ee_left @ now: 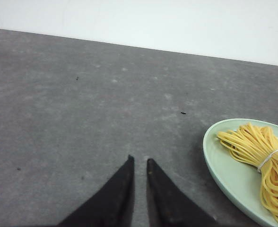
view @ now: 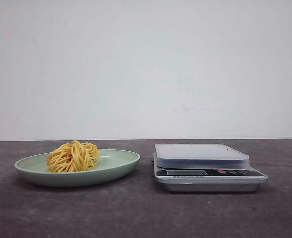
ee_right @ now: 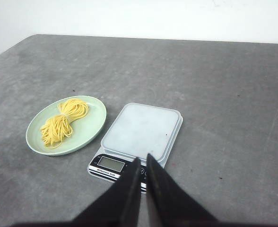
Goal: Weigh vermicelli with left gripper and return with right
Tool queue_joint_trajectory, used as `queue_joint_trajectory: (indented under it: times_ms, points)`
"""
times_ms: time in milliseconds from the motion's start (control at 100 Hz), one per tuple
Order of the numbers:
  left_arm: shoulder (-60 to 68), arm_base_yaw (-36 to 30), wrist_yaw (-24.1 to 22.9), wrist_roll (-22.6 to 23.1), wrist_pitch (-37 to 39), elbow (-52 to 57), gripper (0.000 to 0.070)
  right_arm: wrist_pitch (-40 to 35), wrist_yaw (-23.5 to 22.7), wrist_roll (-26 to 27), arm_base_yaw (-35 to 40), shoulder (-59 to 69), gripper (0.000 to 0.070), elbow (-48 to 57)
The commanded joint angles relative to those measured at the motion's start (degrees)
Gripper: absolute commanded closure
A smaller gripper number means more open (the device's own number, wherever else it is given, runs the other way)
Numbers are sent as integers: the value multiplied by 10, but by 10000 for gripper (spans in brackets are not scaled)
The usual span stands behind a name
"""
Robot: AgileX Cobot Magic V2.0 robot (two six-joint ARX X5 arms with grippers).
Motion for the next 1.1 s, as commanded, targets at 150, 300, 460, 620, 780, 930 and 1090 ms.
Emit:
queue_joint_trajectory:
  times_ms: [150, 300, 460, 620, 780, 930, 1090]
  points:
    - [0, 0, 2, 6, -3, -10, 689, 23, 52, -44, -26, -4, 690, 5]
    - [0, 0, 2, 6, -3, -10, 689, 80, 46, -110, -182, -17, 690, -27]
    - [0, 0, 2, 6, -3, -10, 689, 199, 19, -162, -356, -60, 690, -132]
    - [0, 0, 2, 6, -3, -10, 689, 294, -85, -173, -475, -128, 690, -275]
    - [0, 0, 2, 6, -2, -10, 689, 370, -148, -172, -515, -160, 690, -395]
    - [0, 0, 2, 6, -3, -10, 689, 412, -156, -173, -518, -160, 690, -448]
    - [0, 0, 2, 6, -2, -10, 689, 417, -156, -175, -516, -160, 690, -470]
